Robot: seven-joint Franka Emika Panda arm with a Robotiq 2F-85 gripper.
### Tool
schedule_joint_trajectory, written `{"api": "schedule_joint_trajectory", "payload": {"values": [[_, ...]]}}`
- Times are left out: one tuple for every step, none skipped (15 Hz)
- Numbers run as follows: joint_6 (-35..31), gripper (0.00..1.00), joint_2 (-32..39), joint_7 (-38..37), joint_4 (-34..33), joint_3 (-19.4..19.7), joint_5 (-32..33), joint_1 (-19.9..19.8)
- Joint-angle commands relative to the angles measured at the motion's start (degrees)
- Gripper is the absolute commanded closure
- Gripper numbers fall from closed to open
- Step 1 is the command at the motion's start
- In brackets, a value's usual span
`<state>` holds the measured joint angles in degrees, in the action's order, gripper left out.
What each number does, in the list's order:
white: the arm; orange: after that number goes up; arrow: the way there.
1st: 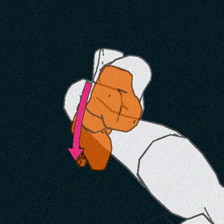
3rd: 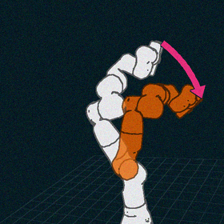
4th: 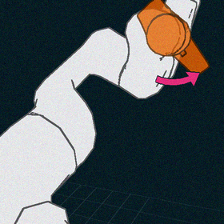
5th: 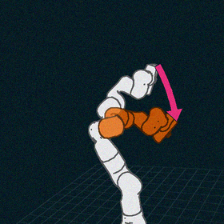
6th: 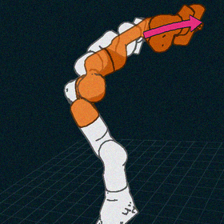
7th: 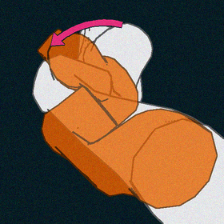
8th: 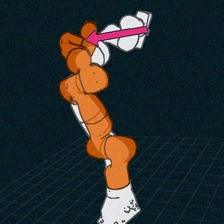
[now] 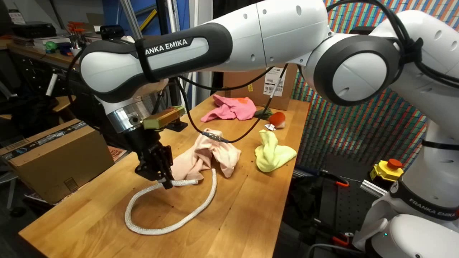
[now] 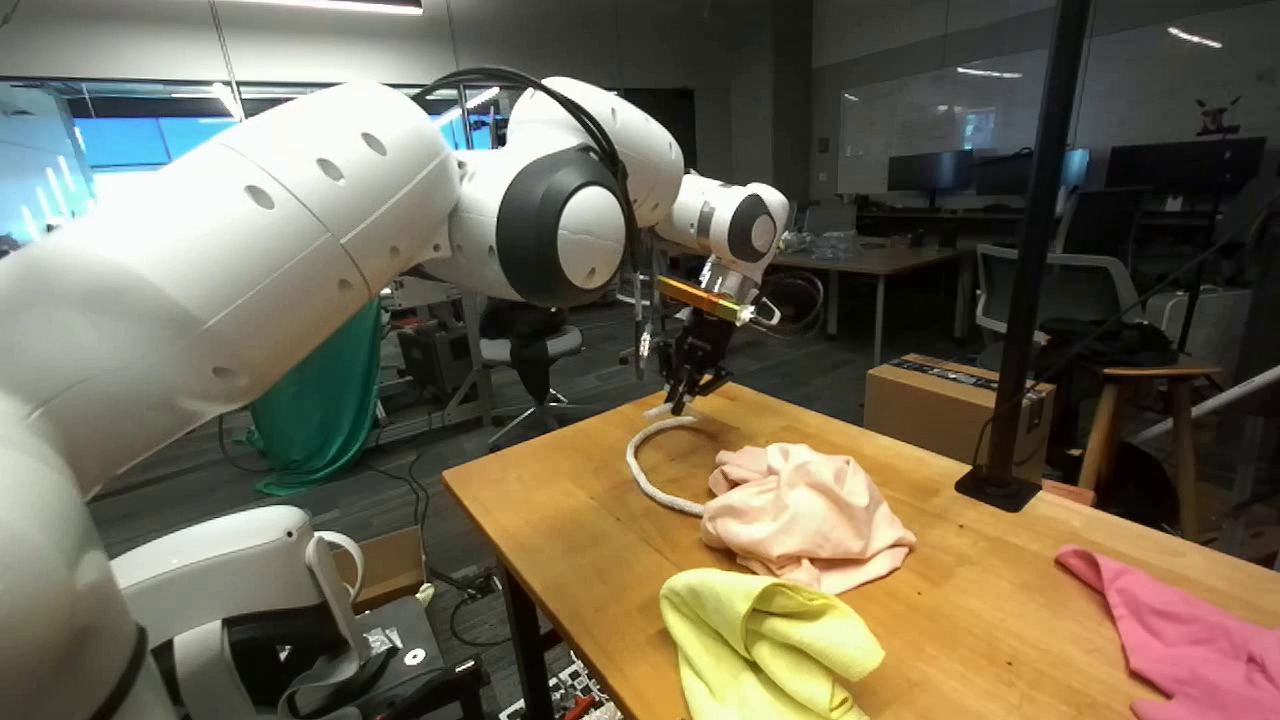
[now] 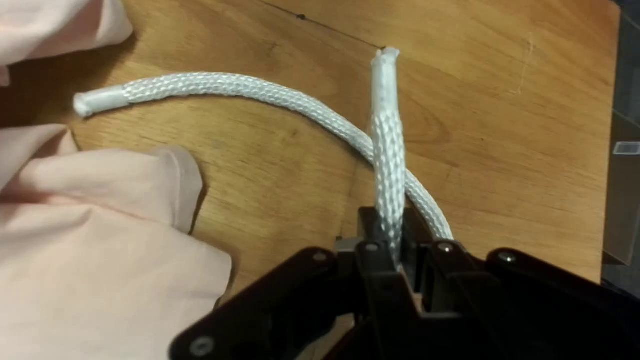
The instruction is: Separate the objects on the table.
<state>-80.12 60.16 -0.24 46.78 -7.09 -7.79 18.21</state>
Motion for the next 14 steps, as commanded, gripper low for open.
{"api": "schedule_joint_trajectory", "payload": {"values": [[-0.09, 0.86, 1.36, -1.76, -1.20, -2.32, -5.88, -2.27], [-0.44, 0.86, 1.54, -2.23, -1.00, -2.65, -7.62, -2.74], [-0.66, 0.86, 1.80, -2.65, -0.87, -2.96, -9.35, -3.19], [-0.86, 0.86, 1.96, -3.26, -0.58, -3.22, -10.98, -3.54], [-1.08, 0.86, 2.16, -3.80, -0.36, -3.36, -12.37, -3.80], [-1.39, 0.86, 2.24, -4.35, -0.04, -3.43, -13.70, -4.09], [-1.66, 0.86, 2.31, -5.00, 0.28, -3.52, -15.20, -4.51], [-1.88, 0.86, 2.47, -5.59, 0.48, -3.47, -16.41, -4.74], [-2.19, 0.86, 2.45, -6.00, 0.92, -3.26, -17.37, -4.88], [-2.37, 0.86, 2.48, -6.51, 1.26, -3.06, -18.13, -4.99], [-2.42, 0.86, 2.42, -6.98, 1.96, -2.83, -18.63, -5.05], [-2.29, 0.86, 2.24, -7.34, 2.76, -2.67, -18.89, -5.14], [-2.39, 0.86, 1.84, -7.46, 3.83, -2.55, -19.01, -5.17], [-2.50, 0.86, 1.59, -7.49, 4.74, -2.27, -18.78, -5.02]]}}
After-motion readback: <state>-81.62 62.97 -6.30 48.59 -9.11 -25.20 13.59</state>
